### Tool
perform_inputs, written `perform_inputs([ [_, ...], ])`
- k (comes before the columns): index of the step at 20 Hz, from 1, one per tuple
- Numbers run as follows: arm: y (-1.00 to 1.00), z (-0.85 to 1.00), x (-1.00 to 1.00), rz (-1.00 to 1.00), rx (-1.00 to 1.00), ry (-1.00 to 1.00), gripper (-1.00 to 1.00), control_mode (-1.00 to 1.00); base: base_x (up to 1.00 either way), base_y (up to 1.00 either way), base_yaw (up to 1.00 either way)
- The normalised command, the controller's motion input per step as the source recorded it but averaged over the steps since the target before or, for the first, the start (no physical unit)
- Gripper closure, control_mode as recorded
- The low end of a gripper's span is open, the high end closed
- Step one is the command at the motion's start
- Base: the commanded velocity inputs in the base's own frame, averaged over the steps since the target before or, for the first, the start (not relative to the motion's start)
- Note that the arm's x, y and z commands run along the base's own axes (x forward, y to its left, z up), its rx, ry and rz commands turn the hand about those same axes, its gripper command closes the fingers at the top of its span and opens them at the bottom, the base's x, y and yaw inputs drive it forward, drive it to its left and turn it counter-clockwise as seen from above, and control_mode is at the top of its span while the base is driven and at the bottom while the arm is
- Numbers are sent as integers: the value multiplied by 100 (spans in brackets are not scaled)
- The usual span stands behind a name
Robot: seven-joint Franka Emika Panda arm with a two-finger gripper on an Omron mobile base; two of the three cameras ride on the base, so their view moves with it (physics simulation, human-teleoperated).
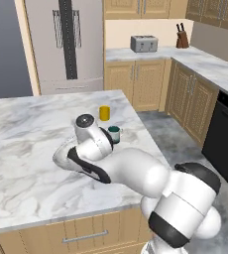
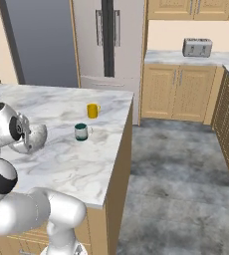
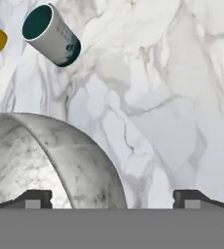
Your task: Clear the mugs and bowl far away from the sink.
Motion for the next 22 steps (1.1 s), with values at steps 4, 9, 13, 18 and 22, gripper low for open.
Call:
perform_inputs([
  [4, -4, 86, -26, 11, 4, -22, -100, -100, 0, 0, 0],
  [9, 0, 100, -60, 12, 1, -31, -100, -100, 0, 0, 0],
  [13, 0, 100, -67, 14, 3, -37, -100, -100, 0, 0, 0],
  [18, -13, 100, -76, 16, 5, -32, -100, -100, 0, 0, 0],
  [22, -65, 100, -86, 25, 15, -23, -100, -100, 0, 0, 0],
])
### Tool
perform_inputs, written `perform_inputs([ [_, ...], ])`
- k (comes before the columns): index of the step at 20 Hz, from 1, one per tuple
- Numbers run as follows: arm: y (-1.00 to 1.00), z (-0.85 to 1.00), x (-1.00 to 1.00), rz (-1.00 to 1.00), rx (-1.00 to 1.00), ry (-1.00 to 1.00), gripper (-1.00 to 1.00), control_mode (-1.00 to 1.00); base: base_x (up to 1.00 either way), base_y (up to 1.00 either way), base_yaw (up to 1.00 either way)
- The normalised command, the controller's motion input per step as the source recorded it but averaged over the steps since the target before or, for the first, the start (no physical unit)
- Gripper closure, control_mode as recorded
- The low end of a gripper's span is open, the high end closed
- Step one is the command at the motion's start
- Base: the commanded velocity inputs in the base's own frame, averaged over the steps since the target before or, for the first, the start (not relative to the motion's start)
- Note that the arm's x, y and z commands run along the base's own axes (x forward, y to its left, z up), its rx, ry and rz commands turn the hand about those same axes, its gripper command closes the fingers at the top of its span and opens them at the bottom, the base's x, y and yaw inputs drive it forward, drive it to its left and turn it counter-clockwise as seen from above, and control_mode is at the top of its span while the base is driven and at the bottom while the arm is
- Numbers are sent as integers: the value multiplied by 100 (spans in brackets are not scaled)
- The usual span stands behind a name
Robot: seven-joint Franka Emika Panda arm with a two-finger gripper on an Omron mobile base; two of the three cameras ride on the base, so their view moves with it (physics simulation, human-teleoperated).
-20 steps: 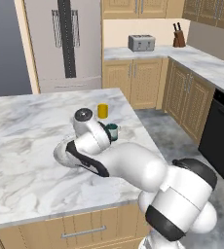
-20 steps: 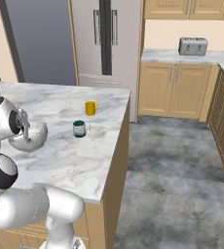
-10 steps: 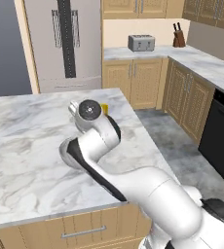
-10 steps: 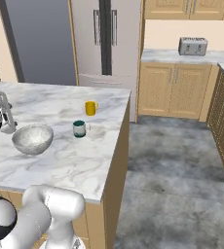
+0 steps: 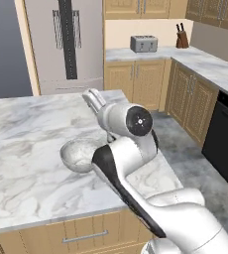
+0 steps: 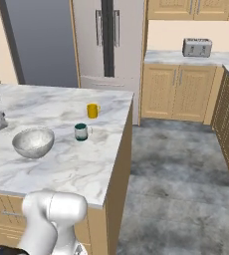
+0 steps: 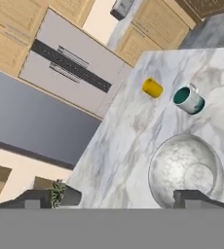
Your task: Clear the mugs and bowl far away from the sink.
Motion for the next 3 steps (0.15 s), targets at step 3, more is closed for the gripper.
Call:
perform_inputs([
  [3, -88, 95, -100, 27, 21, -8, -100, -100, 0, 0, 0],
])
